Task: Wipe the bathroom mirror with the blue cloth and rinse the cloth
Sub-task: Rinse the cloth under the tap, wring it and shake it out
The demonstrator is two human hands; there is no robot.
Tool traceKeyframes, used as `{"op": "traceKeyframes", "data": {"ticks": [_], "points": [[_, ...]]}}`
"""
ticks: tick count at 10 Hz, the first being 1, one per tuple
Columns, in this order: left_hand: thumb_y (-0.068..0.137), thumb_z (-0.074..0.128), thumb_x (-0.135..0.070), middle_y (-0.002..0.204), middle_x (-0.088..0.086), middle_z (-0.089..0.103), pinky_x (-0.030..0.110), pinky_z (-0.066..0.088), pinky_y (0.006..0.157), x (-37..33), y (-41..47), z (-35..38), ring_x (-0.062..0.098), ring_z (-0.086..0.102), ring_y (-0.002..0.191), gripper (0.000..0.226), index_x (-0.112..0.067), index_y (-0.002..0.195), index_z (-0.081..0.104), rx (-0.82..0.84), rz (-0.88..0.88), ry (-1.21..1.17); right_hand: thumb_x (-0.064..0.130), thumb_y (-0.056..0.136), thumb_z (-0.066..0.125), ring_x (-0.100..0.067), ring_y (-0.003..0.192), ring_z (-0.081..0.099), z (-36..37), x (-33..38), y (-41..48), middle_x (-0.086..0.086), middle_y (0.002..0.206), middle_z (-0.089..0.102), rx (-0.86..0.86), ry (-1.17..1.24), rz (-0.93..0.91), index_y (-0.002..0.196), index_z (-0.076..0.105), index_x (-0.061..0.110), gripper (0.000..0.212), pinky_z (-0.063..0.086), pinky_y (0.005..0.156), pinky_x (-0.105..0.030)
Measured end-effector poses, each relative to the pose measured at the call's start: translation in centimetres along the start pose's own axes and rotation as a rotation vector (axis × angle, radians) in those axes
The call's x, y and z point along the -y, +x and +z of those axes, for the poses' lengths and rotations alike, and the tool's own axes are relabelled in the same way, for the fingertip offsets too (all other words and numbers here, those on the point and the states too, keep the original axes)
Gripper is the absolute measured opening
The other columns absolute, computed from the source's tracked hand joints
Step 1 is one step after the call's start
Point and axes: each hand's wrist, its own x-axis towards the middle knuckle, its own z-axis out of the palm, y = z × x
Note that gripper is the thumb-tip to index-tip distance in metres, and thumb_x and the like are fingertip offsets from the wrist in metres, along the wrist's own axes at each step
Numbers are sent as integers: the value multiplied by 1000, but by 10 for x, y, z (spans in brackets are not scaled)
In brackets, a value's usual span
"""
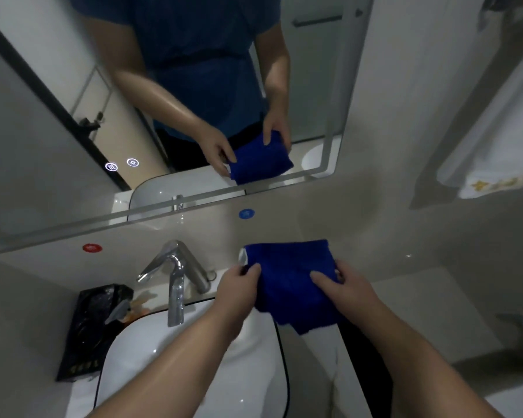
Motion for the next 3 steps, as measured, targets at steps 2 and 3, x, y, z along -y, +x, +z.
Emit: {"op": "traceKeyframes", "data": {"ticks": [2, 3], "points": [[110, 49, -27, 162, -5, 49, 21, 34, 115, 17, -7, 2, 11, 46, 147, 52, -23, 162, 43, -125, 240, 424, 56, 102, 60, -24, 145, 48, -3, -10, 32, -5, 166, 41, -28, -355, 13, 167, 30, 22, 80, 41, 116, -32], [111, 48, -25, 154, -21, 46, 15, 26, 117, 37, -16, -12, -9, 36, 140, 51, -31, 161, 43, -163, 483, 560, 46, 106, 57, -16, 142, 48, 19, -6, 24, 0, 160, 47, -10, -478, -199, 162, 41, 24, 62, 35, 114, -25]]}}
